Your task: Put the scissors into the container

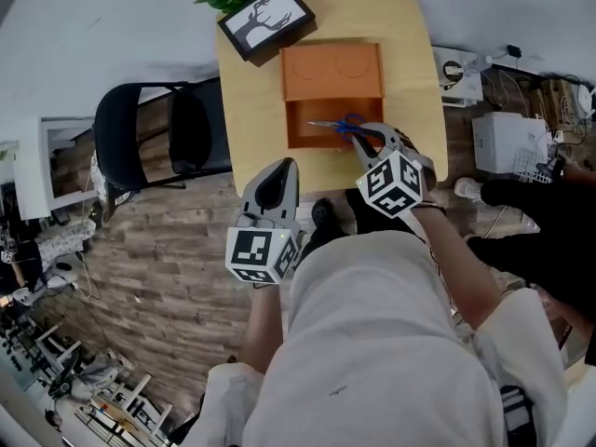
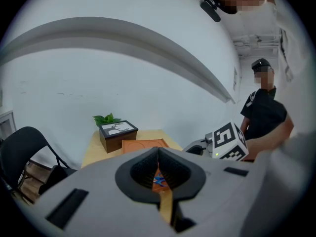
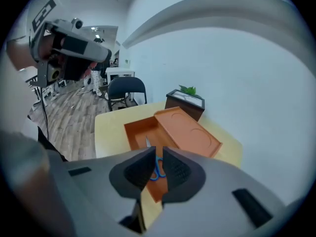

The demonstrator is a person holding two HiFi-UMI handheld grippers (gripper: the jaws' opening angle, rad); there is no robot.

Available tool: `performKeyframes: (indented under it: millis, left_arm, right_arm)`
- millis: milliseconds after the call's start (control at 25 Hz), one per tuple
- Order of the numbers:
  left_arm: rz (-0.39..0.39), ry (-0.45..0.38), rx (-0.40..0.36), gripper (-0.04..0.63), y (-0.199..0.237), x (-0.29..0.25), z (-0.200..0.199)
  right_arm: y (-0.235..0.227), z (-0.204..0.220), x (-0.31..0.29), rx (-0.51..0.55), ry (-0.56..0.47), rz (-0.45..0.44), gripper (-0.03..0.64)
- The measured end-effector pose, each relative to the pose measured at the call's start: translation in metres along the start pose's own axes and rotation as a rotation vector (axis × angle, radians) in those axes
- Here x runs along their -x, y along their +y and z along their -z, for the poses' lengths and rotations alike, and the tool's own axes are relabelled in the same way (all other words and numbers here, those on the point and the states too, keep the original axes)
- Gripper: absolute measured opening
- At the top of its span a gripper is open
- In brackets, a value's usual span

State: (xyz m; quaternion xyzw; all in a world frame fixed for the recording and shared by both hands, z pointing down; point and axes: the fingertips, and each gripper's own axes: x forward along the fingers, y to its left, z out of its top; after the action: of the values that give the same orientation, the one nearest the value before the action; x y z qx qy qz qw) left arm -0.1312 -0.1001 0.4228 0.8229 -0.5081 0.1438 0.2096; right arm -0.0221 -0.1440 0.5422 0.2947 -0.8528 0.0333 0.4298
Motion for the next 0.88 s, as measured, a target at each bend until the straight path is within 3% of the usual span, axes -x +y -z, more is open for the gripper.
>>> performKeyframes:
  millis: [880]
  left_arm:
    - [0.231, -0.051, -0.066, 0.008, -0.032, 0.075, 0.017]
  right_arm:
    - [0.065, -0.037, 0.132, -0.32, -0.198, 0.258, 0.012]
